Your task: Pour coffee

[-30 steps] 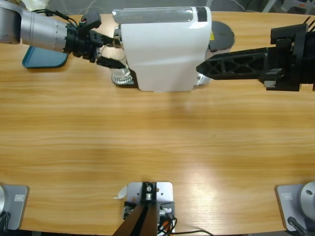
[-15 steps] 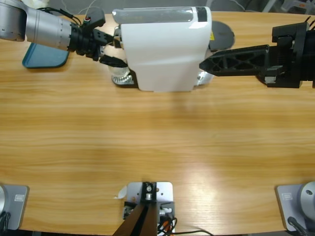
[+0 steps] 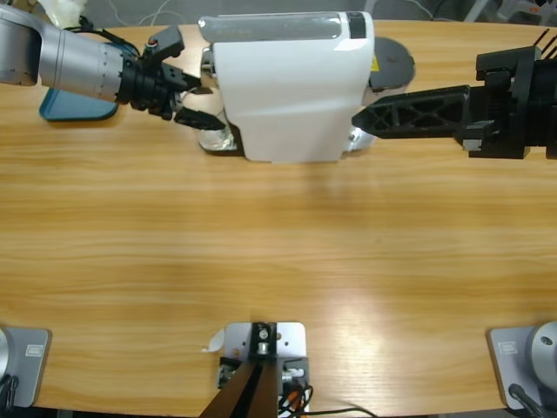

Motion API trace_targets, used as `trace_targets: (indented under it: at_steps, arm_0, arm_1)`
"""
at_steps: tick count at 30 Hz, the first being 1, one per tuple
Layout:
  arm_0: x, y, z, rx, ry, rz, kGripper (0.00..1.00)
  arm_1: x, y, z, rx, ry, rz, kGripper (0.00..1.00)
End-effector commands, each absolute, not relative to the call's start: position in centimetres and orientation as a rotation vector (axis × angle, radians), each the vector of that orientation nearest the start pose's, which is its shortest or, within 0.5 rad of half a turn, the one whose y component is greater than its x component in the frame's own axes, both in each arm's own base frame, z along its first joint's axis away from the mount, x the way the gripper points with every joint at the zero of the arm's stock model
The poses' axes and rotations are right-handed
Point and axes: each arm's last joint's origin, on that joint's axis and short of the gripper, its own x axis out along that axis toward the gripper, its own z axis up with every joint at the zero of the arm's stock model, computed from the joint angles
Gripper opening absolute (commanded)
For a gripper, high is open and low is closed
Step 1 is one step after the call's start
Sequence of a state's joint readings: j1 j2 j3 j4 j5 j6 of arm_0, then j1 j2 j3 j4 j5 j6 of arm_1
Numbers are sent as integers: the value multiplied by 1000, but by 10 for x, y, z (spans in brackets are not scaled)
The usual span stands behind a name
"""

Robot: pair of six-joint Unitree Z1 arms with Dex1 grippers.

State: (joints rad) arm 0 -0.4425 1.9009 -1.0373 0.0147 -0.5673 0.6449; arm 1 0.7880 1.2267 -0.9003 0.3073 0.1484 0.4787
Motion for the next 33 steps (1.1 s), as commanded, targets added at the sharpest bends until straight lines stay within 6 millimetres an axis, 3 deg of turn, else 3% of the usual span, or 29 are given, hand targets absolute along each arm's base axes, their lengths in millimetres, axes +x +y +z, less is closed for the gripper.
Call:
trace_targets:
  at_steps: [1, 13, 20, 33]
  arm_0:
    - [315, -189, 193, 510, 677, -1177, 922]
    - [325, -188, 194, 511, 677, -1136, 923]
    - [328, -178, 208, 503, 629, -1102, 927]
    - [337, -185, 205, 491, 604, -1114, 926]
  arm_1:
    - [139, 149, 331, 206, 872, 716, 1000]
    - [140, 150, 328, 204, 881, 717, 1000]
    - [140, 150, 330, 206, 877, 720, 1000]
    - [140, 149, 331, 207, 876, 723, 1000]
